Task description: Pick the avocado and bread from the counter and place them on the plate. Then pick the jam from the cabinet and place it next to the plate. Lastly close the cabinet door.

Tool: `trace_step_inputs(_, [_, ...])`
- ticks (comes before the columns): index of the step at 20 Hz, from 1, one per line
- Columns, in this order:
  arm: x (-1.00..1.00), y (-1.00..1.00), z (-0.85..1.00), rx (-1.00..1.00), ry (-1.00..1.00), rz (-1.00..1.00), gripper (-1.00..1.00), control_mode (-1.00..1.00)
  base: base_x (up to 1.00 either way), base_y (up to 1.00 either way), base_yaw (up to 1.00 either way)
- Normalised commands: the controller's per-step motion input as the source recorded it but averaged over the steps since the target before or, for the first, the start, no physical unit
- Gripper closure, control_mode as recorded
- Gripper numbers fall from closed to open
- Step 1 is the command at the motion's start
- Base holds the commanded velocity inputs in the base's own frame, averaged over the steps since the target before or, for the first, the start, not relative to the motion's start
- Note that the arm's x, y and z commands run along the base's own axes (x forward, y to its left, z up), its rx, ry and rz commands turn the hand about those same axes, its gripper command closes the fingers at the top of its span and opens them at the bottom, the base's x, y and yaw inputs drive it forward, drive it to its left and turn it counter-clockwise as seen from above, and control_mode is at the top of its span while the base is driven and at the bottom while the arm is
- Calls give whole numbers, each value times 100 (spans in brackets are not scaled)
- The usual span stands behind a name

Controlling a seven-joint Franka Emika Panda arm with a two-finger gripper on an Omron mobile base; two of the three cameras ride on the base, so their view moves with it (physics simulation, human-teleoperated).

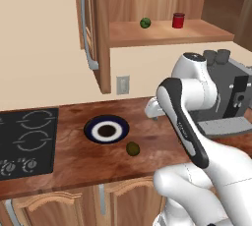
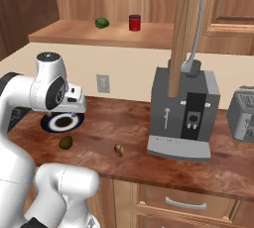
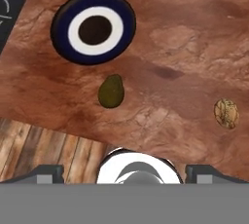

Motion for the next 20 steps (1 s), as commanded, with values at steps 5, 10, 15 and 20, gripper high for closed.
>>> trace_step_inputs(5, [-1,15,-33,0,2,10,-100,-100,0,0,0])
trace_step_inputs(10, [0,21,-38,0,5,5,-100,-100,0,0,0])
trace_step_inputs(15, [0,24,-26,0,7,0,-100,-100,0,0,0])
trace_step_inputs(20, [0,18,-15,0,9,-1,-100,-100,0,0,0])
